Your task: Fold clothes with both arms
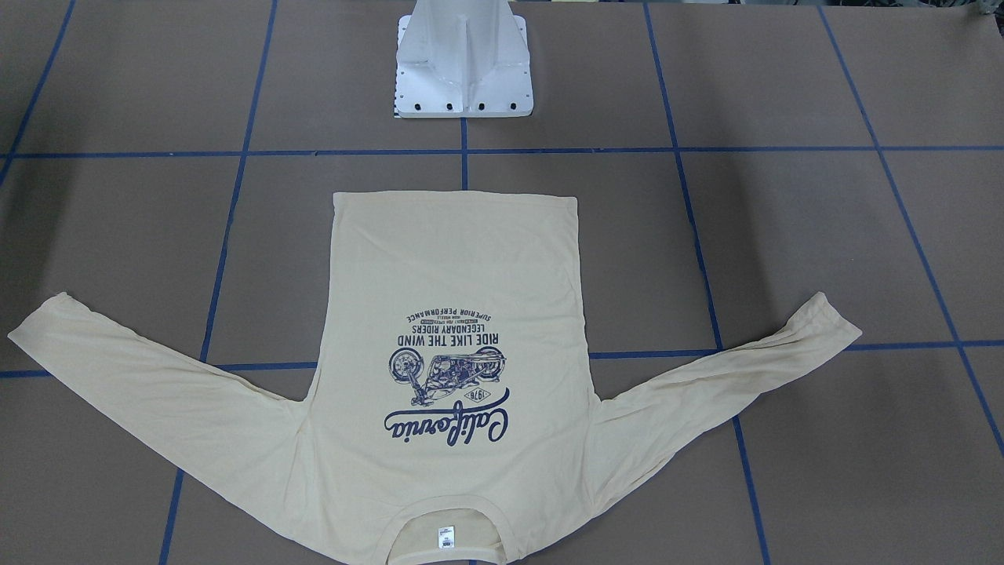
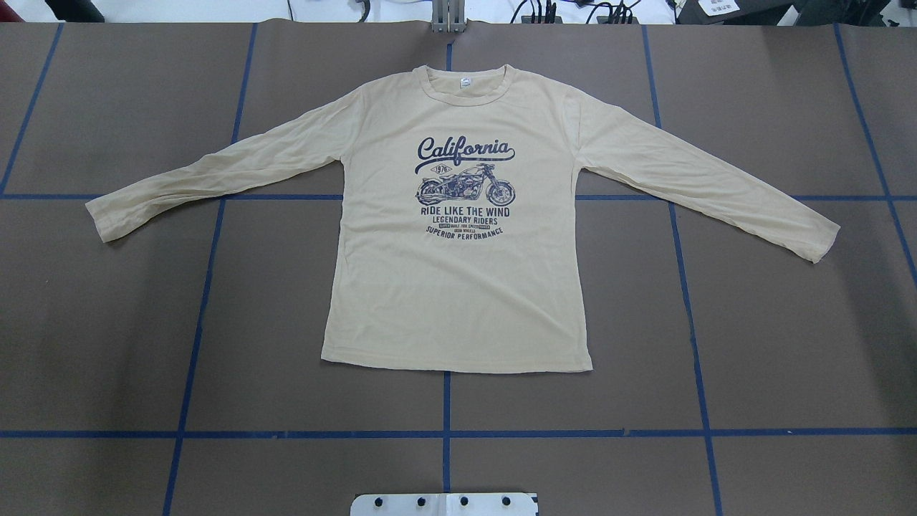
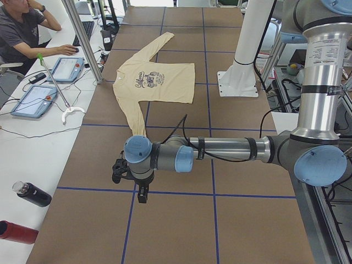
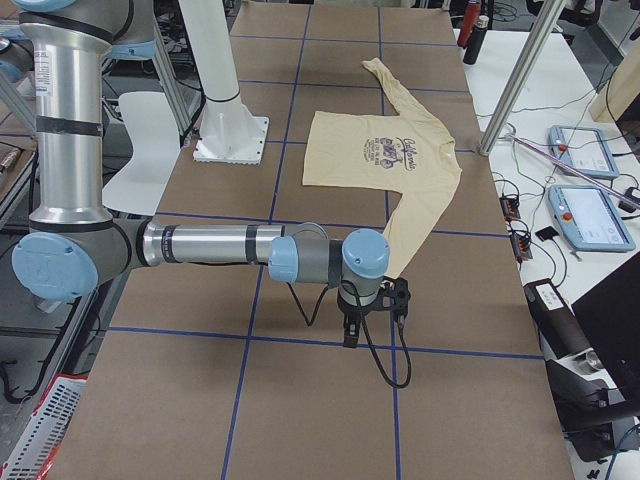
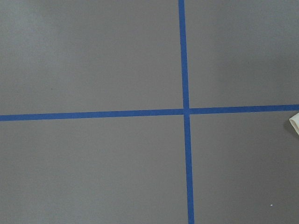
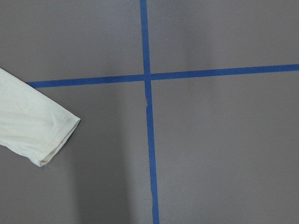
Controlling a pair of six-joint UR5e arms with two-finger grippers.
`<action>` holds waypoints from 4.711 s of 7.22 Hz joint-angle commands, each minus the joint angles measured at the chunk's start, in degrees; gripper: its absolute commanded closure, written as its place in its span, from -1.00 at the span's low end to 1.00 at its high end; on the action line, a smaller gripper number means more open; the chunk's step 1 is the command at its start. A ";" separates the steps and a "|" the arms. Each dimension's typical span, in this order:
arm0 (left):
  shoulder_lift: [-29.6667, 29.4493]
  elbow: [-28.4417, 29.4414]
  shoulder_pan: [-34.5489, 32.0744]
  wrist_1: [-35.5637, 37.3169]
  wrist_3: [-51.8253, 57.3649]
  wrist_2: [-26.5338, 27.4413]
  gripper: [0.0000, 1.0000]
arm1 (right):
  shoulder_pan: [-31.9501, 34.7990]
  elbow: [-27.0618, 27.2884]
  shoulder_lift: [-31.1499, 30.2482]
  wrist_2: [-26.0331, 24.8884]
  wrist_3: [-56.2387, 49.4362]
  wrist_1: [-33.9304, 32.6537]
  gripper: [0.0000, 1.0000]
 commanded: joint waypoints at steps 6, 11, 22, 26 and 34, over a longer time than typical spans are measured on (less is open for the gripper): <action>-3.37 -2.34 0.08 -4.34 -0.11 -0.17 -0.99 | -2.27 0.53 4.91 0.36 0.16 0.09 -0.99; -4.15 -1.31 1.84 -12.61 -0.20 -0.88 -0.99 | -19.55 -2.72 6.94 0.45 21.20 23.42 -0.99; -5.66 1.42 3.42 -14.90 -0.20 -1.05 -0.99 | -26.27 -16.43 6.68 -4.39 21.08 38.23 -0.79; -5.75 1.25 3.42 -14.81 -0.55 -1.05 -0.99 | -26.27 -17.66 6.85 -4.48 20.99 37.97 -0.43; -6.10 1.42 3.51 -14.81 -0.64 -1.05 -0.99 | -25.14 -16.18 6.85 -3.86 22.65 38.06 1.00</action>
